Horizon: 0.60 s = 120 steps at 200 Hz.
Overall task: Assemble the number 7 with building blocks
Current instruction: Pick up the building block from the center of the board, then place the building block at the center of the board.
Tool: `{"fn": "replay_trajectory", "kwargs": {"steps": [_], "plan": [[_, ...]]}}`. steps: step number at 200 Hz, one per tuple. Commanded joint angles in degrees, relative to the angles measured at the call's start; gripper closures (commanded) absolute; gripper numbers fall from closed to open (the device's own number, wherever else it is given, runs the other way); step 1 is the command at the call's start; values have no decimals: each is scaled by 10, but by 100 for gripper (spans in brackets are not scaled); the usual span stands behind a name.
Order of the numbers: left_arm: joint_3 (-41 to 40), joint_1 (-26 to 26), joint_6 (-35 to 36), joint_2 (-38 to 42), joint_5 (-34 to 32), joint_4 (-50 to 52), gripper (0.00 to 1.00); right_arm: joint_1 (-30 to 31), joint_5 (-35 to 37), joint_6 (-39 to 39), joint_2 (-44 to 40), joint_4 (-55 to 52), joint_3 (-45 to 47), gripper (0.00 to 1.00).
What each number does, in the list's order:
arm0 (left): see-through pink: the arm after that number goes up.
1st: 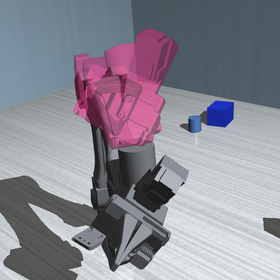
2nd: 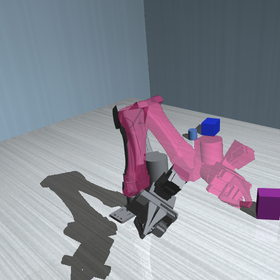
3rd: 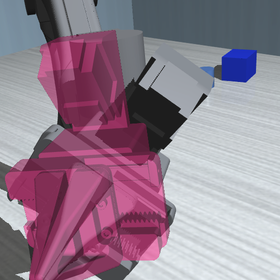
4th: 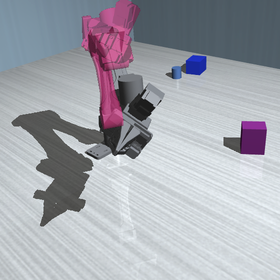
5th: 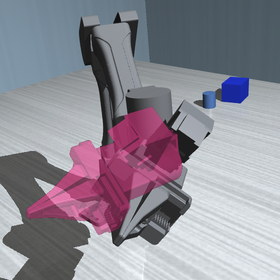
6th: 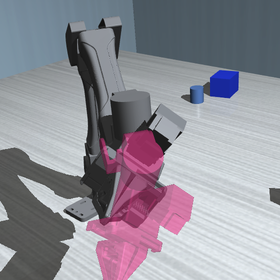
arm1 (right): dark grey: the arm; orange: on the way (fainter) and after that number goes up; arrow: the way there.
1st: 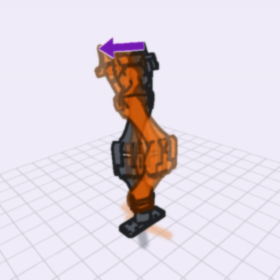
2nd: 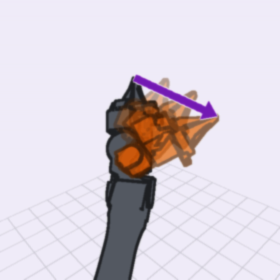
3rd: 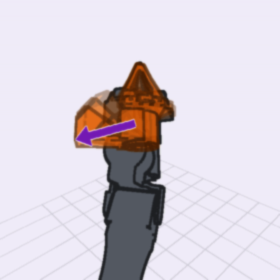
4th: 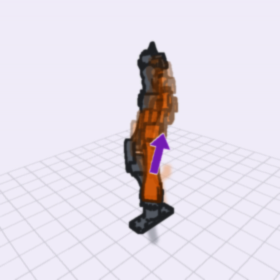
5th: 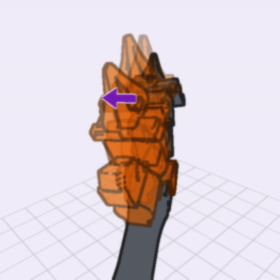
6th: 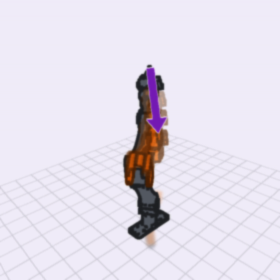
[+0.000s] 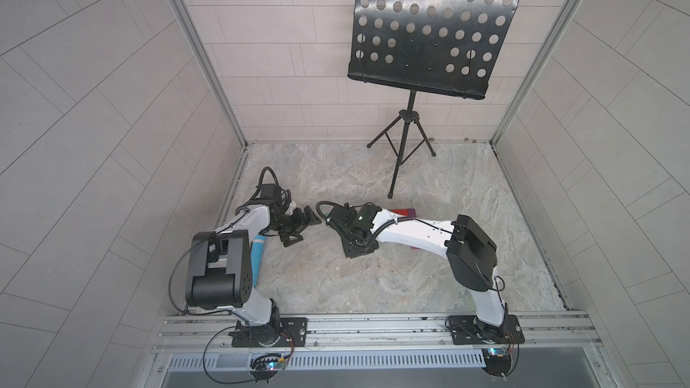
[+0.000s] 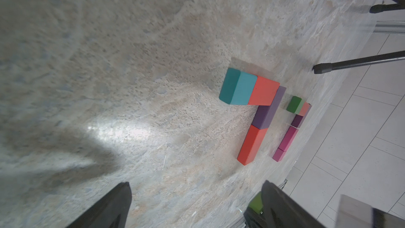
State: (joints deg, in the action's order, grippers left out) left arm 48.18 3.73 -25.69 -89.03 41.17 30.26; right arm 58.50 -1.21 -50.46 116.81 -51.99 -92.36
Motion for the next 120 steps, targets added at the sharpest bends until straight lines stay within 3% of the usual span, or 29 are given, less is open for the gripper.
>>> {"fn": "replay_trajectory", "kwargs": {"steps": [1,120], "plan": [[-8,3,2,7,7,-4,0,3,5,-25,11,-22,-3,71],[-9,3,1,4,9,-6,0,-16,9,-22,68,-1,-20,70]]}}
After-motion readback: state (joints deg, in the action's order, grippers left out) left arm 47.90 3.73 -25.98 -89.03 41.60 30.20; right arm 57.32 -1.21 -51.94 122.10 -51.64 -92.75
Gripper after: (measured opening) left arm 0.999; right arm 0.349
